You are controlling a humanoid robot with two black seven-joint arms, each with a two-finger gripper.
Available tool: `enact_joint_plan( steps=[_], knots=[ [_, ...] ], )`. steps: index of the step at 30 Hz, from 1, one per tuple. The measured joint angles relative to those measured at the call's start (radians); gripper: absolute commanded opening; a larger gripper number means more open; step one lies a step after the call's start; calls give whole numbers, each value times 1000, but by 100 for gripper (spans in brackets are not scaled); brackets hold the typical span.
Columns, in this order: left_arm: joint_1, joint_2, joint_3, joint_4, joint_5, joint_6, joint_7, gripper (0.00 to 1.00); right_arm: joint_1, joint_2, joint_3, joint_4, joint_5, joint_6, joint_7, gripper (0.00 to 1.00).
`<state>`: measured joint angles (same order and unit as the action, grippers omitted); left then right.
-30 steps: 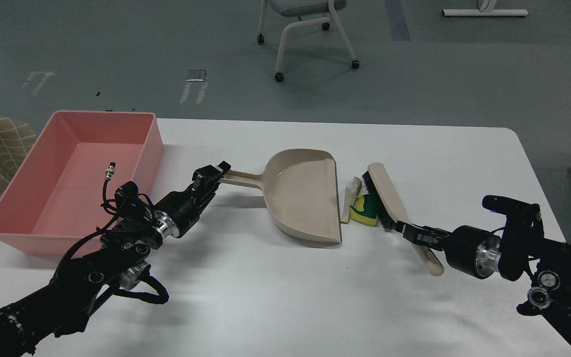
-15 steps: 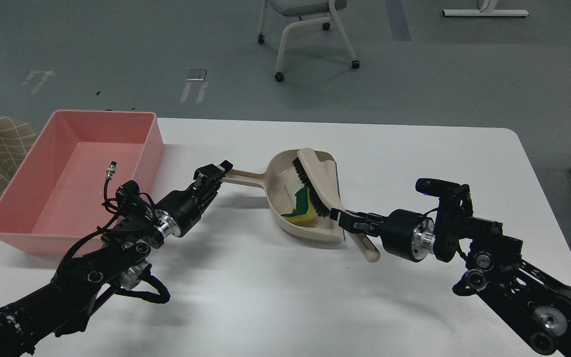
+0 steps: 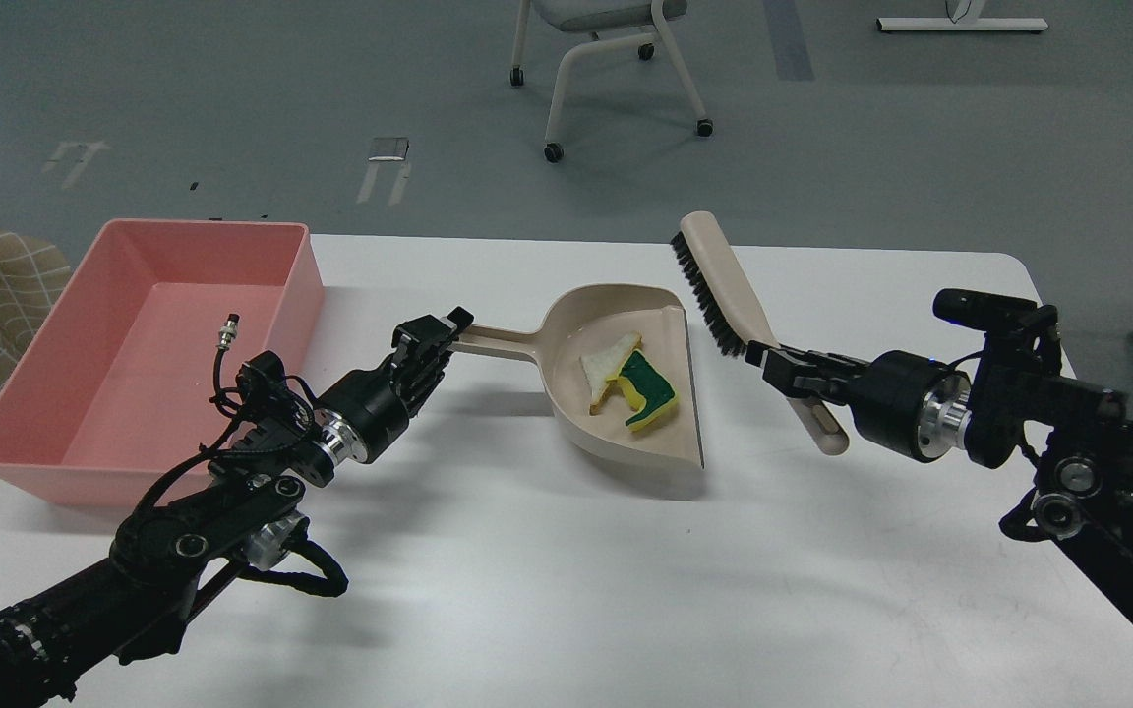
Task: Sweep and dump garbage into bin
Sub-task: 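Set the brush down on the table and release with the right gripper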
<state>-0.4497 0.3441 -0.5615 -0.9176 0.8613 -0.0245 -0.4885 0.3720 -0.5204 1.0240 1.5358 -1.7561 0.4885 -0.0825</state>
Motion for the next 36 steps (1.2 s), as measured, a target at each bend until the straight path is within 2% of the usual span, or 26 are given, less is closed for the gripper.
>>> enact_joint_plan(
  steps=[7,15,20,23,28,29,32,36],
  knots=[
    [0,8,-2,-2,-9,0,0,4,-96,-138,52,-54,40,0,11,2],
    [-12,6,-3,-2,-44,3,0,4,-302,-183,157,-49,76,0,20,2],
    [-15,5,-2,-1,-48,3,0,4,-381,-232,207,-42,76,0,76,2],
    [-15,4,-2,-1,-48,4,0,4,-410,-235,240,-43,76,0,90,3],
    [-17,3,-1,-1,-48,5,0,4,-420,-229,249,-53,78,0,92,19],
    [-18,3,-1,-1,-48,5,0,4,-420,-227,249,-54,78,0,92,31],
    [-18,6,-1,-1,-48,5,0,4,-421,-217,251,-56,78,0,92,44],
    [-18,12,-1,-1,-49,5,0,4,-420,-197,251,-57,78,0,87,51]
  ],
)
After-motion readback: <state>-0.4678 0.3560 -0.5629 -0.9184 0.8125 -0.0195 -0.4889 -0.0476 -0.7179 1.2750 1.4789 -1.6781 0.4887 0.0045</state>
